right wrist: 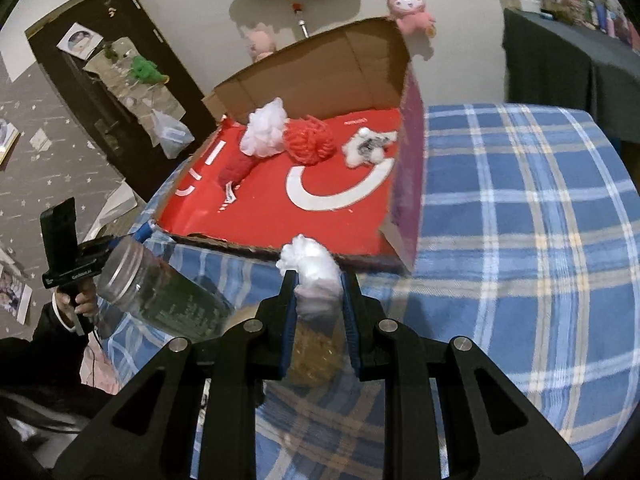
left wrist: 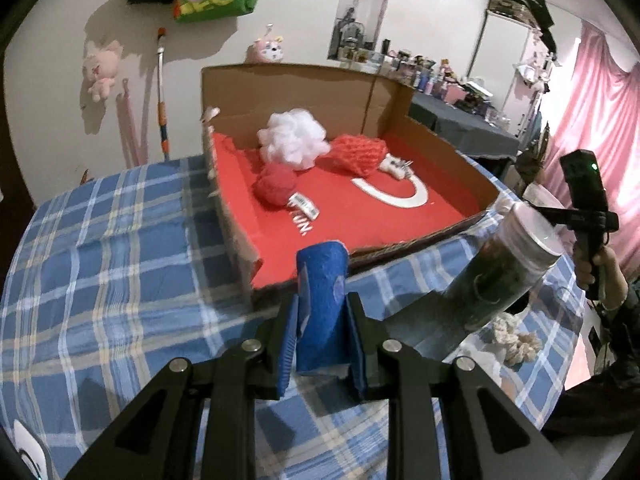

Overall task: Organize soft objects
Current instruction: 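Lift the white sock and blue roll and carry them over the box, then lower the blue roll into the box with the left tool while the right tool lowers the sock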

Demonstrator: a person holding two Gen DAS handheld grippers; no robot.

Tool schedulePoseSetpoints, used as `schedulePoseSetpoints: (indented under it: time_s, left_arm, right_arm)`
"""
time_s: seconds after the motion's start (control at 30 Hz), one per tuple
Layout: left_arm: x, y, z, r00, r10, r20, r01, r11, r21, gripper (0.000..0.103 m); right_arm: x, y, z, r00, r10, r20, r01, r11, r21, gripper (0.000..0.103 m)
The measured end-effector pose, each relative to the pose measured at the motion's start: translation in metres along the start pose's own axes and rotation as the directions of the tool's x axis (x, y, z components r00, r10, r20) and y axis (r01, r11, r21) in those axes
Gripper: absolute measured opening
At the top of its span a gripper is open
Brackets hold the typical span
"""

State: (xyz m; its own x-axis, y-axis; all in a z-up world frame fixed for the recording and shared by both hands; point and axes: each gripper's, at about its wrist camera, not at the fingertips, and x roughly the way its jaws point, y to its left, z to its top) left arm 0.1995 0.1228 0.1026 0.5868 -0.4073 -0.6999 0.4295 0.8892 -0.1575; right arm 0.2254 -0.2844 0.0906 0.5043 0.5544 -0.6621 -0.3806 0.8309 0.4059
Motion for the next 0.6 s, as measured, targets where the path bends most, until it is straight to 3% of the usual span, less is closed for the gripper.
schedulePoseSetpoints:
  time_s: [0.27,0.4,0.6]
  left_arm:
    - [0.018,-0.024,0.032,1.0,-0.026,0.007,0.026,0.999,0.046,0.025]
    - [0.038,-0.029,0.046,0.999,0.026,-0.037,-0.025,0.999,0.032,0.025]
    - [0.066,-0.022,0.059,0.988,0.11,-0.108,-0.111,0.994,-0.005,0.025]
  right_arm:
    - [0.022,0.023,0.027,1.0,-0.027,0.004,0.028,0.997,-0.069,0.02]
    - [0.042,0.037,0.039,0.99,-0.142,-0.018,0.139,0.982,-0.125,0.02]
    - [0.07,0.051,0.052,0.947,-0.32,-0.039,0.302,0.924,-0.236,0.02]
